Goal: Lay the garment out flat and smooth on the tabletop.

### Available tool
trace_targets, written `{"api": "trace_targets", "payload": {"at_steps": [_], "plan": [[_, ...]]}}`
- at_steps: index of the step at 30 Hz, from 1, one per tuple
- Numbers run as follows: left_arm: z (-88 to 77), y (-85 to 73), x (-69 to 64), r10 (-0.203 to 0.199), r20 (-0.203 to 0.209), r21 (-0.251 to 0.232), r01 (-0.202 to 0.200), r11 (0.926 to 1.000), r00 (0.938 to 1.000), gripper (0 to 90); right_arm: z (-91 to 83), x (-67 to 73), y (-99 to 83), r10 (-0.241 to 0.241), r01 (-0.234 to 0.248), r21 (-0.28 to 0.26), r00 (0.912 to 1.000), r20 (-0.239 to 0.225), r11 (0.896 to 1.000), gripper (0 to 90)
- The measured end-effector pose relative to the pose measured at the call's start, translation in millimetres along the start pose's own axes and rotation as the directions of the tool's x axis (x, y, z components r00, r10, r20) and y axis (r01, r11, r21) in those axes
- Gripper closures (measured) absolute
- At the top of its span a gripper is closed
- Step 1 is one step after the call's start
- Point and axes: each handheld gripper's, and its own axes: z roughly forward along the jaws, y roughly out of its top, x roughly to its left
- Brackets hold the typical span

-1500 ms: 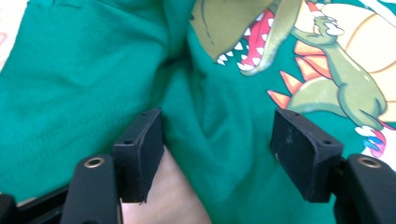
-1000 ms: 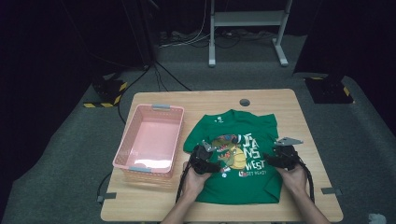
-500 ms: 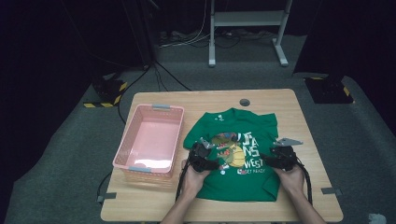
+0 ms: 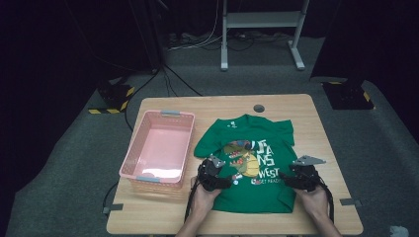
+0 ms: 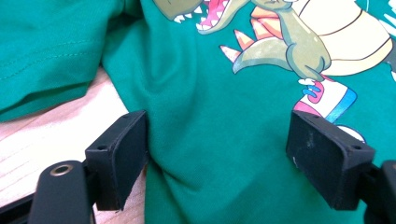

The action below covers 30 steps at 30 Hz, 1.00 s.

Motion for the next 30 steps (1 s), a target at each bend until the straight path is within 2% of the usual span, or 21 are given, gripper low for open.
{"api": "trace_targets", "payload": {"at_steps": [3,5,8,12,18,21,27,30], "plan": [[-0.4,-6.0,-0.3,-0.004,0.001,-0.049,0.004,0.9988,1.0,22.2,4.2,1.7,-3.8,-0.029,0.029,0.034,0.9995,0.009,0.999,46.0],[0.0,-7.1,0.0,-0.007,-0.005,-0.067,0.007,0.9978,1.0,25.5,5.5,1.3,-5.9,-0.035,0.035,0.021,0.9994,0.006,0.999,49.1],[2.6,-5.4,1.2,-0.016,-0.011,-0.074,0.015,0.9971,0.9998,26.3,8.0,-0.8,-4.3,-0.037,0.036,0.011,0.9993,0.012,0.999,51.8],[6.6,1.1,4.8,-0.027,-0.022,-0.056,0.026,0.9981,0.9994,25.3,13.9,-2.2,1.8,-0.024,0.024,0.012,0.9994,0.026,1.0,51.7],[9.5,1.5,8.9,-0.034,-0.028,-0.078,0.032,0.9964,0.999,24.9,20.7,-3.1,6.9,-0.018,0.018,-0.003,0.9993,0.034,1.0,51.4],[9.4,0.3,8.7,-0.036,-0.031,-0.086,0.033,0.9957,0.9989,24.9,19.3,-3.3,7.0,-0.008,0.008,0.007,0.9992,0.038,1.0,50.1],[9.4,0.1,9.0,-0.035,-0.03,-0.087,0.032,0.9957,0.999,25.0,3.7,-1.8,1.6,-0.003,0.003,0.007,1.0,0.0,1.0,48.8],[9.4,0.0,9.0,-0.035,-0.03,-0.088,0.032,0.9956,0.9989,25.1,1.5,1.3,-2.5,-0.026,0.026,0.036,0.9997,-0.001,0.999,48.8]]}}
